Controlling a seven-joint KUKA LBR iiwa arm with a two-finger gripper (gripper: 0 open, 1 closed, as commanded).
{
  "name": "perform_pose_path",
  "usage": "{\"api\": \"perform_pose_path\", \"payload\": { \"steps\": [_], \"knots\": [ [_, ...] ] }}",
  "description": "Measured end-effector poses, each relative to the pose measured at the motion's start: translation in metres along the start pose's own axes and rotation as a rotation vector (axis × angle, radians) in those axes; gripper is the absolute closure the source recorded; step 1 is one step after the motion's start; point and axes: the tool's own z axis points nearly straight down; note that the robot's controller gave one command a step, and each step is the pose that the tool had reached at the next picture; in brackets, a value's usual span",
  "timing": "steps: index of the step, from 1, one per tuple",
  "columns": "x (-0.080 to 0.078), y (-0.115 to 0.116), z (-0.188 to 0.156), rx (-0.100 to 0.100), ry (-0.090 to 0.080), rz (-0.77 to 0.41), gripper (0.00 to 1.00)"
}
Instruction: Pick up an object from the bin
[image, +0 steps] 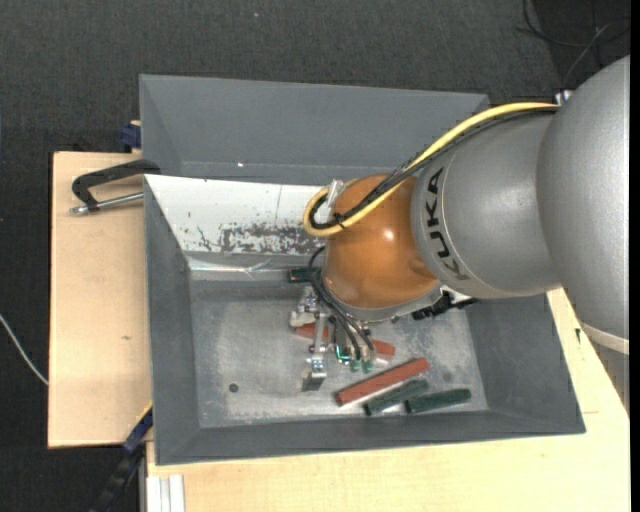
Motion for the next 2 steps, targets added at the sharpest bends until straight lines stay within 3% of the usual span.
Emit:
{"api": "perform_pose_path", "payload": {
  "steps": [1, 2],
  "knots": [
    [-0.001, -0.022, 0.005, -0.004, -0.007, -0.169, 0.0],
    [-0.017, -0.055, 0.004, -0.005, -0.014, -0.167, 0.0]
  ]
}}
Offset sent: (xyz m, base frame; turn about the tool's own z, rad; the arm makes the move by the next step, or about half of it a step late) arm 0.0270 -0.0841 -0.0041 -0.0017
